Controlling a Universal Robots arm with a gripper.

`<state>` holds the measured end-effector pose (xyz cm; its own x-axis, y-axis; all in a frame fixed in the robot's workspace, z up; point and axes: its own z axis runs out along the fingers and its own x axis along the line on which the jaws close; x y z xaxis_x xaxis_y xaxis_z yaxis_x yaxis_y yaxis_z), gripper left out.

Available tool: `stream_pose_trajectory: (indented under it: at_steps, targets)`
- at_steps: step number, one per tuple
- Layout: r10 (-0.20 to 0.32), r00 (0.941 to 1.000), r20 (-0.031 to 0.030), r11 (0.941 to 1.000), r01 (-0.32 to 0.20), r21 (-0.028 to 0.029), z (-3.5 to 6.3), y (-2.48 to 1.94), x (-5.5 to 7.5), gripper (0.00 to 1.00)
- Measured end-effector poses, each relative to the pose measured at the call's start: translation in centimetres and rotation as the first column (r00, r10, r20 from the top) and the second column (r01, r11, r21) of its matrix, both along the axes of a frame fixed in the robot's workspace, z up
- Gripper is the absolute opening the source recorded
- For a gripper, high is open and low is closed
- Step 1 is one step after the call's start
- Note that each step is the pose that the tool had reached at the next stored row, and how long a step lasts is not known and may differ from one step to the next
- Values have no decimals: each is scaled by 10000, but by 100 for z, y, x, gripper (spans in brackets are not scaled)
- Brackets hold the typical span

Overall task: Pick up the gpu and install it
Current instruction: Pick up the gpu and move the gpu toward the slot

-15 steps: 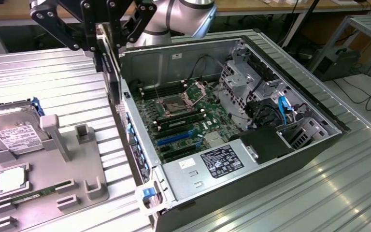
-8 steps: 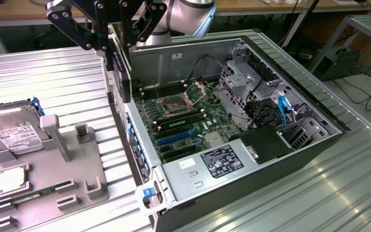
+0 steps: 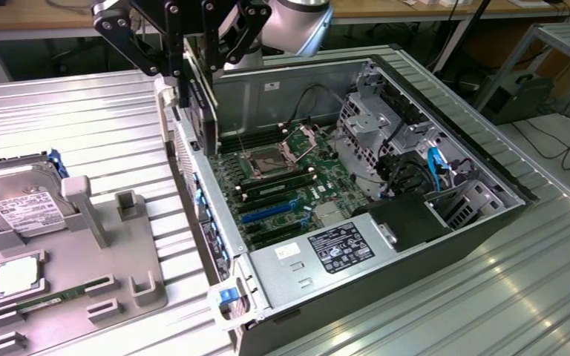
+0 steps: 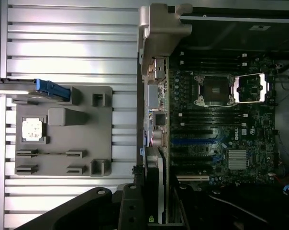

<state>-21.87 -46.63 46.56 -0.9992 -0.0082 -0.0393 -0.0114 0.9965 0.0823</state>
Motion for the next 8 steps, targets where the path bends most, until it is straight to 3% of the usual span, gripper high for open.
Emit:
stream_pose_trajectory:
  at_steps: [8]
  targets:
    - [1,10000,0,10000,-1,-1,-1,0,154,28]
